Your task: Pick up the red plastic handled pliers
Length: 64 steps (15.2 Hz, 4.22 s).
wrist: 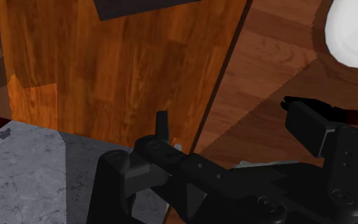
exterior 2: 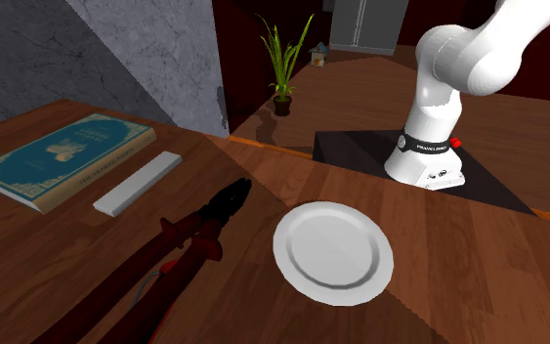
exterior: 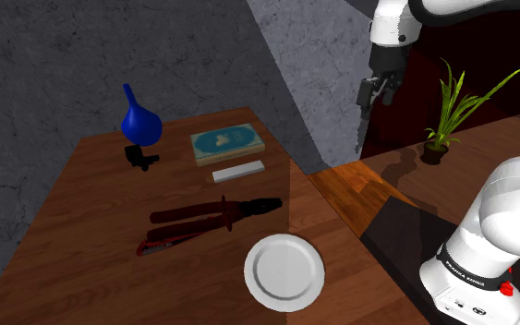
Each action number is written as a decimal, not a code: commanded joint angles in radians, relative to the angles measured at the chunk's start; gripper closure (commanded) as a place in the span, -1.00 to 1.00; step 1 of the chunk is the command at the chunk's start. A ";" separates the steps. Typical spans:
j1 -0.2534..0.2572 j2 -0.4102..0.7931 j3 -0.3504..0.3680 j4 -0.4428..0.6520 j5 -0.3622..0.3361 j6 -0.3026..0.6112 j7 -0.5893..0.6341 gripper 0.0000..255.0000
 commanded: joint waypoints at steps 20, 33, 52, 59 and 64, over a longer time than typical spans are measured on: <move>0.144 0.600 0.031 0.154 0.063 0.466 -0.242 -1.00; 0.223 1.019 0.107 0.445 0.072 0.601 -0.390 -1.00; 0.288 1.319 0.149 0.654 0.034 0.692 -0.462 1.00; 0.289 1.321 0.149 0.657 0.034 0.690 -0.461 1.00; 0.286 1.291 0.152 0.667 0.039 0.651 -0.463 1.00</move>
